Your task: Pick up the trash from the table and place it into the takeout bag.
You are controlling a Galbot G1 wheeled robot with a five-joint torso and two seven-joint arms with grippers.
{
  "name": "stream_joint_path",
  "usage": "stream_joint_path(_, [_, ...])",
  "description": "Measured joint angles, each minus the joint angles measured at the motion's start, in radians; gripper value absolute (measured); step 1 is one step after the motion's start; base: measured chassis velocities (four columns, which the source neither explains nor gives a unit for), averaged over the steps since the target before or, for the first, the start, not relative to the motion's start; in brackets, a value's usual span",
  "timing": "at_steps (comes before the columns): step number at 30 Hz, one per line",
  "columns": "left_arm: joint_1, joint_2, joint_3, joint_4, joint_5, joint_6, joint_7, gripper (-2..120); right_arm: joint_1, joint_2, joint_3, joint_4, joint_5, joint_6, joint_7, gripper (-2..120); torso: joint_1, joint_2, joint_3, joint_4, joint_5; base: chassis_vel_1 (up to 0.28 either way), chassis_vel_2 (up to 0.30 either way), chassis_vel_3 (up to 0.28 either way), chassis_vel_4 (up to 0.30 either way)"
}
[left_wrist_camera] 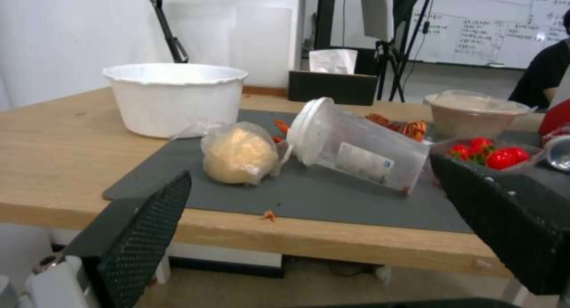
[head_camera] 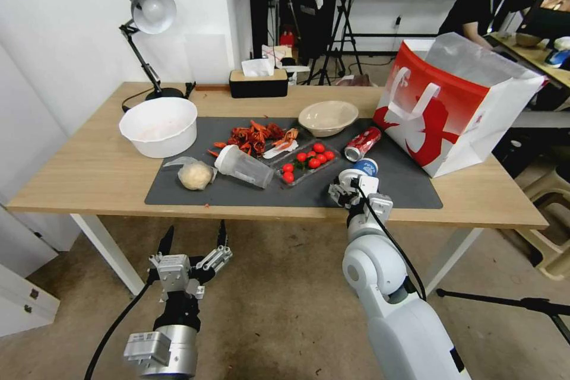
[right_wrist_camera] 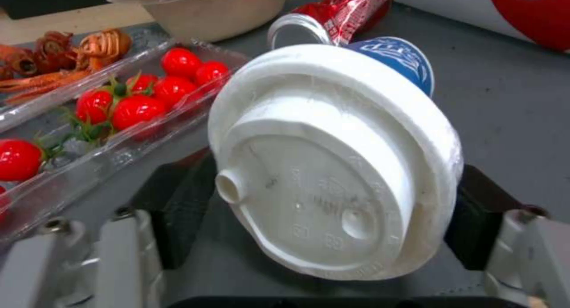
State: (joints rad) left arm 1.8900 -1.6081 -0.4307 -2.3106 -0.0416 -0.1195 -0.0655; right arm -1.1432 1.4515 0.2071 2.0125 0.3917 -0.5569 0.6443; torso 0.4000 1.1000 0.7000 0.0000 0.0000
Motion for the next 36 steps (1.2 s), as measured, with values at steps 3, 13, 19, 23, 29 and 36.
stream_joint_path(3, [0.001,0.0,0.005,0.0,0.002,-0.001,-0.001,100,-0.016,-0.008,0.01,0.017,-0.006,0.012,-0.012,67,0.0,0.0,0.0,0.0,0.0001,0.0,0.0,0.0,0.0])
stream_joint_path(13, [0.0,0.0,0.001,-0.004,0.001,-0.001,-0.002,100,0.051,-0.189,0.098,0.193,0.058,0.058,-0.148,67,0.0,0.0,0.0,-0.0001,0.0003,0.0,0.0,0.0,0.0])
stream_joint_path(19, [0.0,0.0,-0.006,-0.008,-0.003,-0.001,-0.002,100,0.197,-0.305,0.118,0.161,0.171,0.116,-0.155,67,0.0,0.0,0.0,-0.0004,0.0004,0.0,0.0,0.0,0.0])
stream_joint_path(23, [0.002,0.0,-0.011,-0.011,-0.006,-0.002,-0.002,100,0.289,-0.343,0.118,0.123,0.21,0.14,-0.154,67,0.0,0.0,0.0,-0.0001,0.0004,0.0,0.0,0.0,0.0])
stream_joint_path(29, [0.004,0.0,-0.018,-0.019,-0.012,-0.002,-0.001,100,0.473,-0.394,0.113,0.031,0.276,0.148,-0.137,67,0.0,0.0,0.0,0.0004,-0.0001,0.0,0.0,0.0,0.0])
stream_joint_path(36, [0.005,0.0,-0.02,-0.024,-0.015,-0.003,0.0,100,0.616,-0.418,0.11,-0.07,0.337,0.098,-0.074,67,0.0,0.0,0.0,0.0,0.0,0.0,0.0,0.0,0.0])
